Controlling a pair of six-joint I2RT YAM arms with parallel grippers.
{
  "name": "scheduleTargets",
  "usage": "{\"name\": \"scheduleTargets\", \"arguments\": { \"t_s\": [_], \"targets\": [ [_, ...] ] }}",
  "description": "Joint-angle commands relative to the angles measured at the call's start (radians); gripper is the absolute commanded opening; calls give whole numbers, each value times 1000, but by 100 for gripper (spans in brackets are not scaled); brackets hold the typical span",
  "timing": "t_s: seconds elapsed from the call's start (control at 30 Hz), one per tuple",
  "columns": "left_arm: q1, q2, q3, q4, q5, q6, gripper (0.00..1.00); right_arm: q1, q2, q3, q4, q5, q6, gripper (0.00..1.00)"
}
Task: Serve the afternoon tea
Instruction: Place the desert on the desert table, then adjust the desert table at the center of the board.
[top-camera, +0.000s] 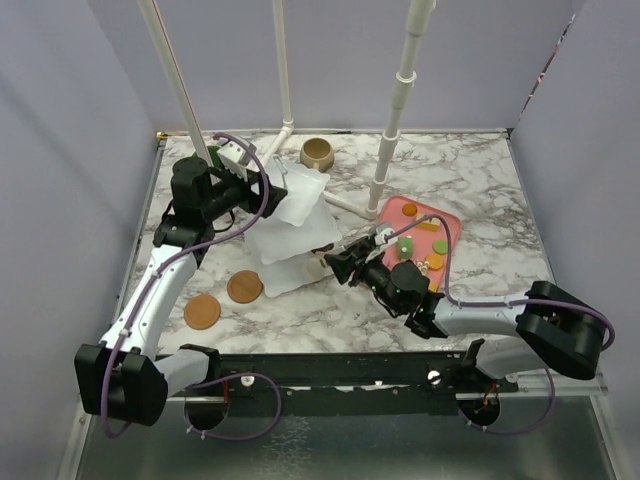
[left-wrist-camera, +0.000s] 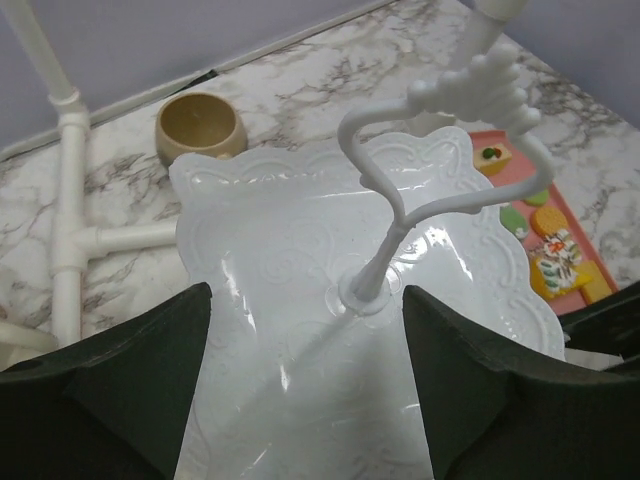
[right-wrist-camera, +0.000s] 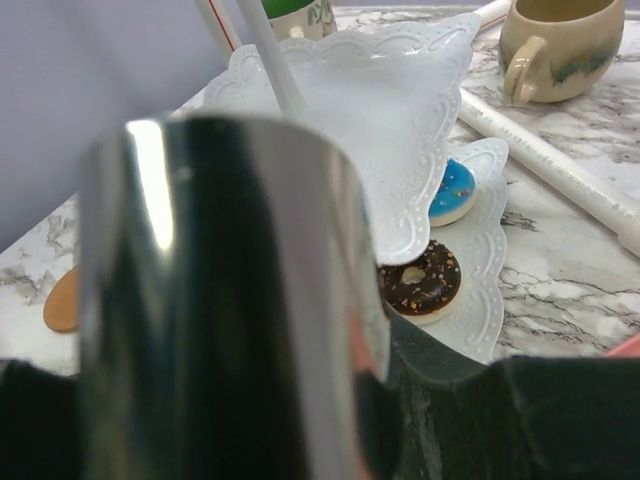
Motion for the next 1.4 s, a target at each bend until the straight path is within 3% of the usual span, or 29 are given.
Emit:
{"name": "scheduleTargets", "arguments": {
  "t_s": [0.0, 0.27, 0.67, 1.0, 1.27, 1.37],
  "targets": [
    [21, 44, 55, -26, 353, 118, 78, 11, 67, 12, 141, 89, -20, 25],
    [26, 86, 76, -40, 524, 148, 74, 13, 169, 25, 250, 113, -21, 25],
    [26, 188, 142, -40, 580, 206, 66, 12, 291, 55, 352, 107, -28, 28],
    [18, 161, 87, 20, 515, 174, 48, 12, 249, 46, 308, 126, -42, 62],
    [-22, 105, 8, 200, 365, 47, 39, 12, 103, 5, 229, 163, -65, 65],
    [-61, 87, -7, 225, 278, 16, 31, 13, 32, -18, 186, 191, -77, 64]
  ]
}}
